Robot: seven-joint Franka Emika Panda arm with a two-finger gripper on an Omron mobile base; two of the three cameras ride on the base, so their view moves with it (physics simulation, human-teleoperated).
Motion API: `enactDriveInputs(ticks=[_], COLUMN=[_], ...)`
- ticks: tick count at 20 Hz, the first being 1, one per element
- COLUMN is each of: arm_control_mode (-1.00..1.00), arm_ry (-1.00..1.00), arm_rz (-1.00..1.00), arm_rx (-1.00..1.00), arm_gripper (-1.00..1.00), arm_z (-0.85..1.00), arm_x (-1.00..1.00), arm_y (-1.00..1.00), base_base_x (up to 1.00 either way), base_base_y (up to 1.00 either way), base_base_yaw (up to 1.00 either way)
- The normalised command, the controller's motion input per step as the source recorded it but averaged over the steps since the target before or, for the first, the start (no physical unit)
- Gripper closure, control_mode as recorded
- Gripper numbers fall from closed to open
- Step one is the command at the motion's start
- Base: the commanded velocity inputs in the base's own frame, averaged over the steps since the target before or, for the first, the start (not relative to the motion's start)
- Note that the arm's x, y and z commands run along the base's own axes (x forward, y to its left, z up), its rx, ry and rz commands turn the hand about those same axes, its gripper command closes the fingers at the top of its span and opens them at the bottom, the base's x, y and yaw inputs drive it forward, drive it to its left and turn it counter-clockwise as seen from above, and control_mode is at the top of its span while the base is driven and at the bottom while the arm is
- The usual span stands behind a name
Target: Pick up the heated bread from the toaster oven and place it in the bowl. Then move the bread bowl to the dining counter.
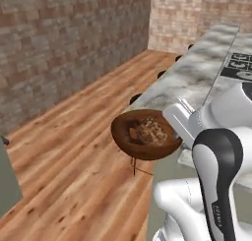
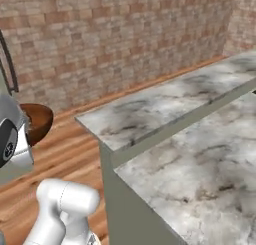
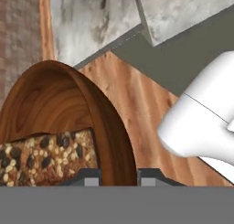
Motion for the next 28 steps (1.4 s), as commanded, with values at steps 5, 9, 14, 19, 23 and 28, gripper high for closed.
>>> enactDriveInputs(ticks=[5,9,14,19,23,28], arm_control_mode=[1.0,1.0,1.0,1.0,-1.0,-1.0], arm_ry=[0.0,0.0,0.0,0.0,-0.01,0.0], arm_rz=[0.0,0.0,0.0,0.0,0.0,-0.09], arm_rx=[0.0,0.0,0.0,0.0,0.0,0.0], arm_gripper=[1.0,1.0,1.0,1.0,1.0,1.0], arm_z=[0.0,0.0,0.0,0.0,0.0,0.0], arm_x=[0.0,0.0,0.0,0.0,0.07,0.94], arm_y=[0.0,0.0,0.0,0.0,0.08,0.35], base_base_x=[0.0,0.01,-0.02,-0.2,0.0,0.0], base_base_y=[0.2,0.26,0.71,0.9,0.09,0.0], base_base_yaw=[-0.93,-0.91,-0.72,-0.32,0.0,0.0])
